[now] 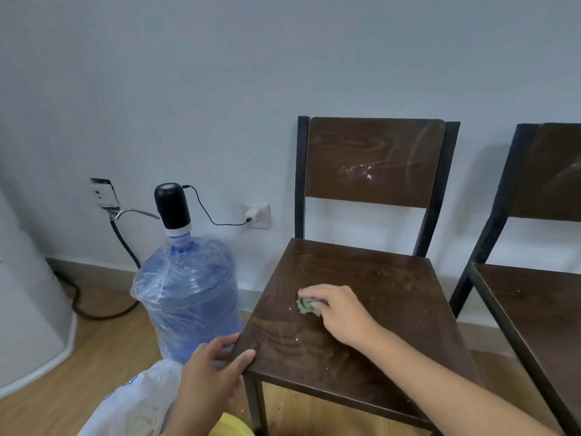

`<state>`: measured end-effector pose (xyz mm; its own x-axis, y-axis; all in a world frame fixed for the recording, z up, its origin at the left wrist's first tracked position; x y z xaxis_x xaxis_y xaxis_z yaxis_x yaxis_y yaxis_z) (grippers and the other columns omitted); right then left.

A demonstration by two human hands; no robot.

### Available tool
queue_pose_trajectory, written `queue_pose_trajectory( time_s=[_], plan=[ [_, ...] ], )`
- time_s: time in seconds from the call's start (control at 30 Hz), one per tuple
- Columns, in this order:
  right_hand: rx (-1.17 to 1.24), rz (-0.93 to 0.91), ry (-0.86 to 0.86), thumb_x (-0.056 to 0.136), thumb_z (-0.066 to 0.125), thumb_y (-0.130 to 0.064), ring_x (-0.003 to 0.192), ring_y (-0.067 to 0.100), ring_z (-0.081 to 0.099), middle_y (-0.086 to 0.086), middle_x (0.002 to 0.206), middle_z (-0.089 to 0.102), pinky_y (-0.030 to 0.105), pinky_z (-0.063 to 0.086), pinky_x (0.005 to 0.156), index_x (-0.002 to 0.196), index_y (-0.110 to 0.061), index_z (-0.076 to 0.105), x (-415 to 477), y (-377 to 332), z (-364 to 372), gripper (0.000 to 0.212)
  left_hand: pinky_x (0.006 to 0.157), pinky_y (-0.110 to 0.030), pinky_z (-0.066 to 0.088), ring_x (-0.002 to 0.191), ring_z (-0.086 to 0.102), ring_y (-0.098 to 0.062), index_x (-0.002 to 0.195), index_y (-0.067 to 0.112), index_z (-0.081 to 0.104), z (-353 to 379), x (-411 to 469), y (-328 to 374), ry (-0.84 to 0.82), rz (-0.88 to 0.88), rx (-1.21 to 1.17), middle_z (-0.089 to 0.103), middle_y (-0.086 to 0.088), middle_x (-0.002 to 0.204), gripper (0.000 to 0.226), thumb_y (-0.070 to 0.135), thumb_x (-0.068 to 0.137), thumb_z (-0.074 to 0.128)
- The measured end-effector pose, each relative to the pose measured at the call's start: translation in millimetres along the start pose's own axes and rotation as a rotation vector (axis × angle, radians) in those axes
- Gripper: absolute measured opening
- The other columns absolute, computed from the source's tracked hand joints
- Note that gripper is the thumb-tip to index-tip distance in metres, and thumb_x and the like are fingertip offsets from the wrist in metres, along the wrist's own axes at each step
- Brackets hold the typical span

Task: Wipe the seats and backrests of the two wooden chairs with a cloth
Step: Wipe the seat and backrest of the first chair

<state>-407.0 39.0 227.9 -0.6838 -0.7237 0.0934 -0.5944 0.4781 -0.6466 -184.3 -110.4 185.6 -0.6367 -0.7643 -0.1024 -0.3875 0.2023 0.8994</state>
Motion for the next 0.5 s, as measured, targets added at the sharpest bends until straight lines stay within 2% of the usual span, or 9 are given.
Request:
queue_pose_trajectory(
  time_s=[0.1, 0.2, 0.23, 0.27, 0.33, 0.37, 0.43, 0.5],
  plan=[
    [-0.016, -0.165, -0.129, 0.101, 0.06, -0.01, 0.13, -0.005, 0.052, -0.021, 0.138, 0.063, 0.018, 0.031, 0.119, 0.129, -0.036, 0.068, -68.0, -41.6, 22.3, 0.039, 0.051, -0.026, 0.059, 0.062, 0.075, -0.018, 0.099, 0.035, 0.077, -0.3, 6.4, 2.7, -0.019, 0.031, 0.04, 0.075, -0.004, 0.091, 0.024, 0.034, 0.077, 0.087],
    [-0.026, -0.189, -0.299, 0.101, 0.061, -0.009, 0.123, -0.01, 0.056, -0.022, 0.131, 0.068, 0.01, 0.04, 0.111, 0.125, -0.035, 0.071, -94.3, -52.5, 20.4, 0.037, 0.07, -0.037, 0.064, 0.073, 0.075, -0.013, 0.094, 0.043, 0.077, 1.8, 11.7, 2.5, -0.058, 0.063, 0.056, 0.076, 0.002, 0.09, 0.019, 0.04, 0.077, 0.085],
    [-0.01, -0.161, -0.268, 0.099, 0.063, -0.008, 0.118, -0.008, 0.06, -0.02, 0.126, 0.071, 0.012, 0.044, 0.108, 0.121, -0.033, 0.074, -84.7, -49.4, 11.3, 0.035, 0.074, -0.039, 0.064, 0.077, 0.075, -0.013, 0.094, 0.046, 0.076, 1.6, 12.6, 1.8, -0.073, 0.067, 0.057, 0.075, 0.003, 0.092, 0.018, 0.039, 0.079, 0.084],
    [0.009, -0.116, -0.154, 0.098, 0.064, -0.006, 0.115, -0.004, 0.063, -0.016, 0.123, 0.073, 0.018, 0.047, 0.108, 0.119, -0.03, 0.076, -65.9, -40.8, -3.7, 0.034, 0.075, -0.037, 0.064, 0.08, 0.075, -0.014, 0.093, 0.049, 0.074, 1.7, 13.4, 1.6, -0.093, 0.077, 0.056, 0.074, 0.003, 0.095, 0.019, 0.035, 0.082, 0.082],
    [-0.027, 0.047, 0.103, 0.098, 0.062, -0.003, 0.118, 0.01, 0.064, -0.004, 0.127, 0.072, 0.028, 0.045, 0.114, 0.122, -0.022, 0.075, -16.2, -9.4, -33.3, 0.033, 0.064, -0.025, 0.061, 0.081, 0.076, -0.017, 0.096, 0.049, 0.071, 3.6, 16.2, -2.3, -0.134, 0.087, 0.051, 0.073, 0.0, 0.102, 0.03, 0.021, 0.088, 0.077],
    [-0.051, 0.124, 0.167, 0.1, 0.06, -0.003, 0.123, 0.017, 0.063, 0.001, 0.131, 0.07, 0.032, 0.044, 0.115, 0.125, -0.019, 0.073, 5.4, 1.3, -38.8, 0.033, 0.058, -0.021, 0.058, 0.081, 0.076, -0.019, 0.1, 0.044, 0.073, 4.0, 16.8, -4.9, -0.153, 0.083, 0.029, 0.073, -0.003, 0.104, 0.032, 0.014, 0.09, 0.075],
    [-0.071, 0.203, 0.2, 0.101, 0.059, -0.005, 0.126, 0.024, 0.062, 0.008, 0.135, 0.068, 0.035, 0.044, 0.115, 0.128, -0.018, 0.071, 36.5, 10.5, -27.7, 0.033, 0.054, -0.018, 0.056, 0.082, 0.077, -0.022, 0.107, 0.033, 0.076, 3.2, 17.0, -8.5, -0.178, 0.071, -0.011, 0.074, -0.004, 0.104, 0.034, 0.004, 0.092, 0.071],
    [-0.059, 0.179, 0.154, 0.1, 0.06, -0.005, 0.126, 0.025, 0.062, 0.008, 0.134, 0.069, 0.036, 0.045, 0.115, 0.127, -0.021, 0.071, 44.0, -3.9, -2.2, 0.034, 0.057, -0.021, 0.058, 0.079, 0.078, -0.022, 0.106, 0.032, 0.077, 1.3, 17.9, -11.7, -0.191, 0.062, -0.027, 0.076, -0.001, 0.1, 0.035, 0.001, 0.091, 0.07]
  ],
)
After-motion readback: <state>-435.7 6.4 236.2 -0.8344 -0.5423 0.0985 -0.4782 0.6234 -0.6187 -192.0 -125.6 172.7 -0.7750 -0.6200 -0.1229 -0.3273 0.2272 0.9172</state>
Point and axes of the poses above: each hand's wrist, its own x-axis towards the middle knuckle, its own z-axis out of the palm, y = z × x, the point moved 9 cm from there along x, towards the middle knuckle
